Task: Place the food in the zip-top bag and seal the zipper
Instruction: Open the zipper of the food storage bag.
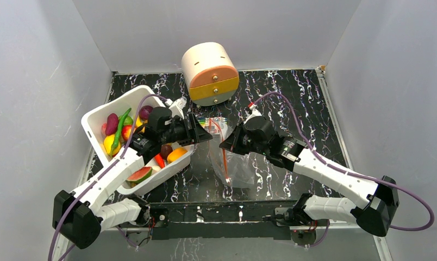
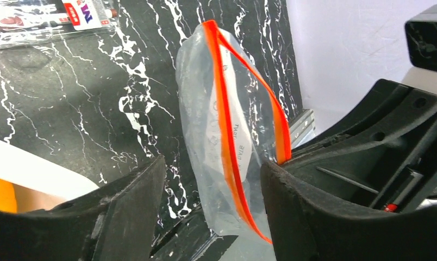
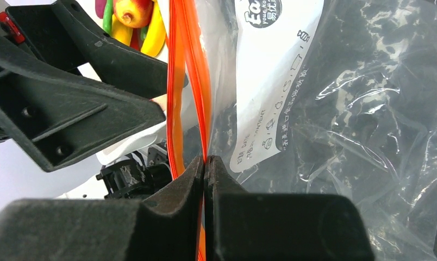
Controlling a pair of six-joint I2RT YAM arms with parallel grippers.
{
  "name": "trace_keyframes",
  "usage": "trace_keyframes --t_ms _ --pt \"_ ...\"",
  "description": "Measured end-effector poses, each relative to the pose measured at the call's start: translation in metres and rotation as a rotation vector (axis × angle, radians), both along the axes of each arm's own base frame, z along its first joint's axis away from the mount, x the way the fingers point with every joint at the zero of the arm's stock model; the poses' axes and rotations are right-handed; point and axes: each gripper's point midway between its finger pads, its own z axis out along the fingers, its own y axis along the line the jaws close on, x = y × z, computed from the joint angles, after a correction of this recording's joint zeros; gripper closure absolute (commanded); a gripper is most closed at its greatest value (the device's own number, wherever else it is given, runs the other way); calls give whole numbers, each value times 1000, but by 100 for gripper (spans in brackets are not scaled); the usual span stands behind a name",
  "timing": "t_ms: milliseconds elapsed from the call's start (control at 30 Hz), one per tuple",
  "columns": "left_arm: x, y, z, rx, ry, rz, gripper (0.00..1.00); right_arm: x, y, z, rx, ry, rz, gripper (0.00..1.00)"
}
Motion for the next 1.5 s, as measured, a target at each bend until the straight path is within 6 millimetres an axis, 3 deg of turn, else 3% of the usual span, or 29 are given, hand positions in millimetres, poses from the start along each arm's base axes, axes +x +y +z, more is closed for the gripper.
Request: trace_keyframes --t_ms 67,167,533,567,633,667,800,933,1100,1167,1267,1367,1500 --pt "2 1 -4 13 1 6 76 1 -1 0 -4 -2 -6 100" --pt "3 3 -11 36 2 10 98 2 -4 -1 -13 -5 -18 100" --pt "-1 12 -27 115 14 -1 100 3 -43 8 -89 -74 -121 100" --pt "-1 12 -27 115 15 -1 94 3 -47 9 -97 -80 -131 100" --pt "-2 10 -26 109 16 -8 61 2 -51 11 -102 -87 -138 100" --pt "-3 8 -24 95 22 -15 49 2 -52 11 -103 -89 -139 100" --pt "-7 -2 -11 25 23 -49 25 0 -48 12 -92 -85 -121 100" --pt "-9 -14 4 -44 4 -81 22 0 -33 11 -57 -68 -83 100" --pt "-9 -20 -2 -43 22 -96 24 1 -19 6 -36 -42 -49 100" --pt "-9 -22 -9 -29 40 -99 32 1 -17 5 -34 -40 -45 100" --pt "-7 -24 -21 0 62 -94 69 1 -13 7 -20 -39 -34 100" --pt "-5 -22 -30 40 79 -79 98 2 -16 4 -37 -43 -42 100" --pt "1 -10 -32 118 57 -27 100 8 -41 -8 -169 -47 -119 100"
